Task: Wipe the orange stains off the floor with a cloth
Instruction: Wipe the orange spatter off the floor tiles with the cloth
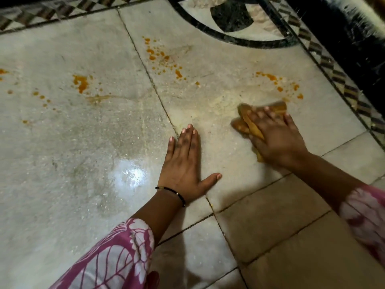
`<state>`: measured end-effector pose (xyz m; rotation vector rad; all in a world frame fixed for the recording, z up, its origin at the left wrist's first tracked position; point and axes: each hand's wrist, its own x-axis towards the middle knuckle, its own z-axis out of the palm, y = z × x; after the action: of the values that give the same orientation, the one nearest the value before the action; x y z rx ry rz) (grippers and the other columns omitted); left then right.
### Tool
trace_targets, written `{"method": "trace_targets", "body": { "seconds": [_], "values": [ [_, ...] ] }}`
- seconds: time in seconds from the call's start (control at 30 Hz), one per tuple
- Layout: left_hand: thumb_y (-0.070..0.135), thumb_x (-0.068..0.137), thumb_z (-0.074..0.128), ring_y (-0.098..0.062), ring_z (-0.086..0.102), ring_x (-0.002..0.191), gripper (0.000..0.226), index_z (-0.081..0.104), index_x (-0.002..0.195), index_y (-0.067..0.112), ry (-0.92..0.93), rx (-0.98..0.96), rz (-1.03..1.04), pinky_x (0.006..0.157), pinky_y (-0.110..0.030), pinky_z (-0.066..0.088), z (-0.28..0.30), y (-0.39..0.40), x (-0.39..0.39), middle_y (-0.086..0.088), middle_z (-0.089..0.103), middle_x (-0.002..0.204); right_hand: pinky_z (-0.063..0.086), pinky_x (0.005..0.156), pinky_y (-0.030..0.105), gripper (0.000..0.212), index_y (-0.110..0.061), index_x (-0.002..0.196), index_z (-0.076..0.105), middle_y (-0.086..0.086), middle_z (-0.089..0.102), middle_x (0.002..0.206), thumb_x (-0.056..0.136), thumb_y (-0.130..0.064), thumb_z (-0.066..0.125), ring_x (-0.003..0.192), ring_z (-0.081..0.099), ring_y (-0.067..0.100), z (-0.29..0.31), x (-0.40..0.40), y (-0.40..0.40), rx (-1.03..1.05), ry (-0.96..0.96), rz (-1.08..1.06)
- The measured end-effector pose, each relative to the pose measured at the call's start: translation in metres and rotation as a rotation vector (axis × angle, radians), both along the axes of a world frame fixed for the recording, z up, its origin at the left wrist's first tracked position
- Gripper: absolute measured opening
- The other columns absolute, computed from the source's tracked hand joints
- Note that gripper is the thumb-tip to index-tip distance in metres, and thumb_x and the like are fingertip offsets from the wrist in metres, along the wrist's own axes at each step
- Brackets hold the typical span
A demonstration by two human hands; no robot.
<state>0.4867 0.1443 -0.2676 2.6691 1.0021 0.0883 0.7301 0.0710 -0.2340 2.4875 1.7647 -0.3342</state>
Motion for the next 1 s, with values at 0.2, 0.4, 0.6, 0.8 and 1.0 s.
{"method": "trace_targets", "body": {
  "seconds": [0.2, 0.4, 0.6, 0.8, 1.0],
  "values": [
    [0.077, 0.080, 0.032, -0.027, 0.004, 0.146, 0.105, 0.007, 0.149, 0.002, 0.023, 0.011, 0.014, 0.117, -0.043, -0.006, 0.002, -0.001, 0.001, -0.016, 0.004, 0.158, -0.006, 0.116, 0.040, 0.063, -0.028, 0.150, 0.021, -0.004, 0.017, 0.158, 0.093, -0.033, 0.048, 0.147, 0.002, 0.019, -0.013, -0.048, 0.064, 0.053, 0.134, 0.185],
    [0.077, 0.080, 0.033, -0.026, 0.008, 0.145, 0.104, 0.008, 0.149, 0.002, -0.013, 0.011, 0.013, 0.117, -0.043, -0.005, 0.000, -0.002, 0.000, -0.015, 0.008, 0.157, 0.017, 0.114, 0.047, 0.070, -0.026, 0.147, 0.032, -0.002, 0.033, 0.153, 0.081, -0.048, 0.034, 0.143, 0.023, 0.019, -0.006, -0.046, -0.038, 0.047, 0.019, 0.165],
    [0.077, 0.081, 0.031, -0.024, 0.002, 0.146, 0.104, 0.003, 0.149, 0.004, 0.006, 0.020, 0.013, 0.116, -0.042, -0.006, 0.000, -0.002, -0.001, -0.013, 0.002, 0.158, 0.017, 0.113, 0.047, 0.082, -0.026, 0.149, 0.027, 0.000, 0.029, 0.155, 0.077, -0.065, 0.022, 0.142, 0.022, 0.024, -0.004, -0.002, 0.011, 0.055, -0.039, -0.053],
    [0.077, 0.079, 0.035, -0.026, 0.004, 0.146, 0.106, 0.005, 0.149, 0.003, 0.004, 0.002, 0.032, 0.117, -0.043, -0.003, 0.003, -0.005, 0.000, -0.014, 0.003, 0.158, 0.002, 0.117, 0.042, 0.076, -0.028, 0.150, 0.020, -0.004, 0.020, 0.158, 0.081, -0.058, 0.022, 0.146, 0.009, 0.021, -0.004, -0.052, 0.050, 0.019, 0.048, 0.175],
    [0.074, 0.079, 0.045, -0.025, 0.001, 0.146, 0.106, 0.001, 0.148, 0.007, -0.081, 0.002, 0.041, 0.117, -0.042, -0.003, 0.002, -0.004, -0.001, -0.014, 0.001, 0.157, 0.021, 0.111, 0.045, 0.076, -0.024, 0.147, 0.032, -0.003, 0.034, 0.152, 0.082, -0.064, 0.036, 0.141, 0.028, 0.020, -0.001, -0.042, -0.049, 0.039, -0.006, 0.274]
  ]
}}
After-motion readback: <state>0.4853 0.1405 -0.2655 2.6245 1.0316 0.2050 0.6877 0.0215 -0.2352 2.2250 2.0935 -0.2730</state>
